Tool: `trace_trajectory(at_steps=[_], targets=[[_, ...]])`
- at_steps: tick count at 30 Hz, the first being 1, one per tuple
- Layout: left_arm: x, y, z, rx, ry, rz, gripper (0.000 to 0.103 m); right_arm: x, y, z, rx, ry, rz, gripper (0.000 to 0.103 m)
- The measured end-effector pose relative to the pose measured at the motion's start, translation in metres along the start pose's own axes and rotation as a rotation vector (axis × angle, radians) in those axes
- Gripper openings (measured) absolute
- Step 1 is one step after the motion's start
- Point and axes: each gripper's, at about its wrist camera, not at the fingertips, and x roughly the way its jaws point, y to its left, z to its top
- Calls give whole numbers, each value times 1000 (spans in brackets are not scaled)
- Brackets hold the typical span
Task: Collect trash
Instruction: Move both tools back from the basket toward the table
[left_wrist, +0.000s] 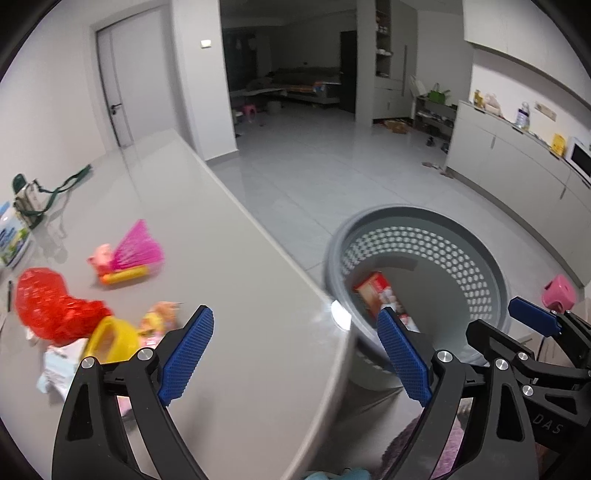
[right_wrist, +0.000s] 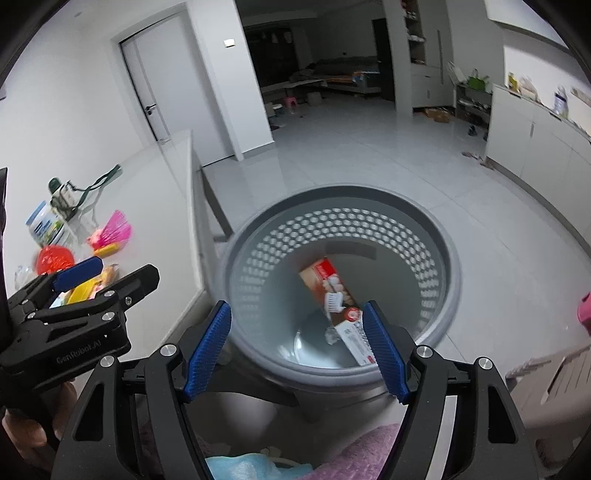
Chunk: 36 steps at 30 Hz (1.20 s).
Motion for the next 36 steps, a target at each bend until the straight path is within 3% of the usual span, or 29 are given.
trace_trajectory(at_steps=[11, 14, 17, 23, 36], targets=[[-42, 75, -22, -93, -52, 121, 92, 6, 76, -2, -131, -10, 91, 71], [-51, 97, -35, -124, -52, 155, 93, 8, 100, -6, -164, -8, 114, 71], [-58, 120, -50, -148, -47, 189, 93, 11, 119, -10, -181, -7, 139, 77], [-70, 165, -79, -223, -38, 249, 93, 15, 156, -21, -235, 12, 164, 77], [-82, 221, -108, -305, -39, 329, 93, 34, 228, -41, -336, 83, 202, 77]])
